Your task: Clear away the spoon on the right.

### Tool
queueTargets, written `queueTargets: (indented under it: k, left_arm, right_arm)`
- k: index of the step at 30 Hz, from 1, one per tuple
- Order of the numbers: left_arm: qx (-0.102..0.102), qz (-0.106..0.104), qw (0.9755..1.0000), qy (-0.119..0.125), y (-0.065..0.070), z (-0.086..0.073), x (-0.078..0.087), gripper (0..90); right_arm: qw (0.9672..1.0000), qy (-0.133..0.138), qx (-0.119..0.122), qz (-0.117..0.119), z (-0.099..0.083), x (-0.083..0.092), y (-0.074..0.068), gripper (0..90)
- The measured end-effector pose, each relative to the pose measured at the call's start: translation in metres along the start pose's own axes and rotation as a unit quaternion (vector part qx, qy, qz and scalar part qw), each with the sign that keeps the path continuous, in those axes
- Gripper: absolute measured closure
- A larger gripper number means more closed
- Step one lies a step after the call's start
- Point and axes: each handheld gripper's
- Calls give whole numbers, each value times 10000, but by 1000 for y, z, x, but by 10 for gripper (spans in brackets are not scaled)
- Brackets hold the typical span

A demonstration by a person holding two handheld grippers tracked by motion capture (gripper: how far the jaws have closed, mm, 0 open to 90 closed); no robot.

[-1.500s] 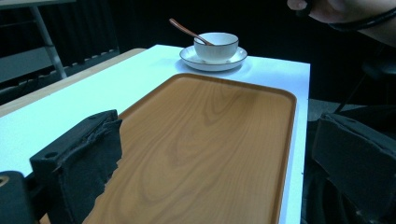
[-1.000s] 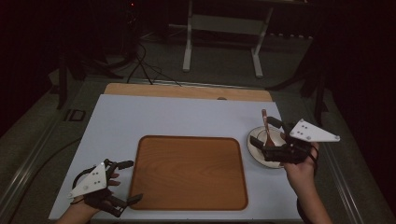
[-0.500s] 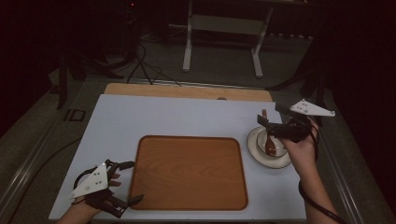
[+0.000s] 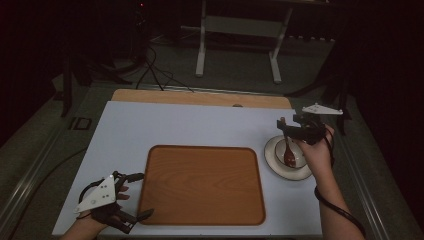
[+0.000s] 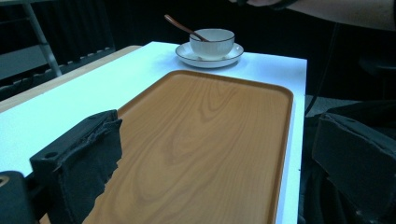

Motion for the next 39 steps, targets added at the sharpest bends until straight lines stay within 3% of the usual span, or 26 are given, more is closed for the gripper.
queueTargets:
  k: [1, 2, 14, 21, 29, 34, 39]
  left_arm:
    - [0, 0, 10000, 0, 0, 0, 0, 25]
    - [4, 3, 10000, -4, 0, 0, 0, 25]
    - [6, -7, 10000, -29, 0, -1, -1, 25]
    - [12, -19, 10000, -40, 0, -2, -1, 25]
    - [29, -16, 10000, -40, -1, -2, -1, 25]
    - [20, -32, 10000, -57, -1, -2, -2, 24]
    - [22, -26, 10000, -53, -1, -2, -2, 25]
  right_arm:
    - [10000, 0, 0, 0, 0, 0, 0, 293]
    - [9998, -165, -39, -134, -5, -6, 5, 305]
    - [9952, -775, -446, -403, -23, -30, 26, 410]
    - [9932, -892, -594, -453, -30, -38, 33, 440]
    - [9892, -1116, -746, -594, -36, -48, 35, 602]
    - [9882, -1121, -877, -566, -35, -49, 37, 761]
    - [9875, -1109, -1023, -464, -34, -48, 38, 782]
Point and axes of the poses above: each handheld gripper's, and its own axes: x roughly backward along the jaws, z roughly out of its top, y roughly to its right, and after that the axes turned 11 degrees about z, right-handed
